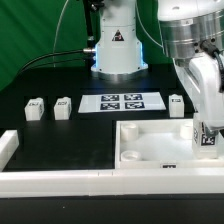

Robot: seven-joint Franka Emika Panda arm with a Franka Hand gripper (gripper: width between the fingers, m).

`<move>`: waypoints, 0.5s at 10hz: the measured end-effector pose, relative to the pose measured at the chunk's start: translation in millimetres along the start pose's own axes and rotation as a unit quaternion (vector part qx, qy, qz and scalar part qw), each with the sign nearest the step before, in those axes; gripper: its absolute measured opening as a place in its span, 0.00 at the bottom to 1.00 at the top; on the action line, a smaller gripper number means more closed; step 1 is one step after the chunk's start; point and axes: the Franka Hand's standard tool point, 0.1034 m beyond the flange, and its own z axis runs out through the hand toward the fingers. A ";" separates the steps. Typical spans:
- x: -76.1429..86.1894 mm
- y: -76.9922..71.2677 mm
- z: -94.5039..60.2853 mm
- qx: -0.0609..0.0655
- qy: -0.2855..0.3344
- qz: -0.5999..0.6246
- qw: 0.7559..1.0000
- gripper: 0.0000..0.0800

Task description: Assemble one leg

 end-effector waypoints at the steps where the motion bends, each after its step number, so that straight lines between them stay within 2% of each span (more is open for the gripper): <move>1: -0.3 0.1 0.1 0.000 0.000 -0.004 1.000 0.69; 2: -0.6 0.1 0.1 0.000 0.000 -0.020 1.000 0.69; 3: -0.9 0.2 0.2 0.000 0.000 -0.025 1.000 0.78; 5: -3.7 2.9 2.2 -0.006 0.001 -0.156 0.988 0.81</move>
Offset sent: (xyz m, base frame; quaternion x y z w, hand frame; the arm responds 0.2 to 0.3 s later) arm 0.0000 0.0000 0.0000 0.0000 0.0000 -0.0899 0.9960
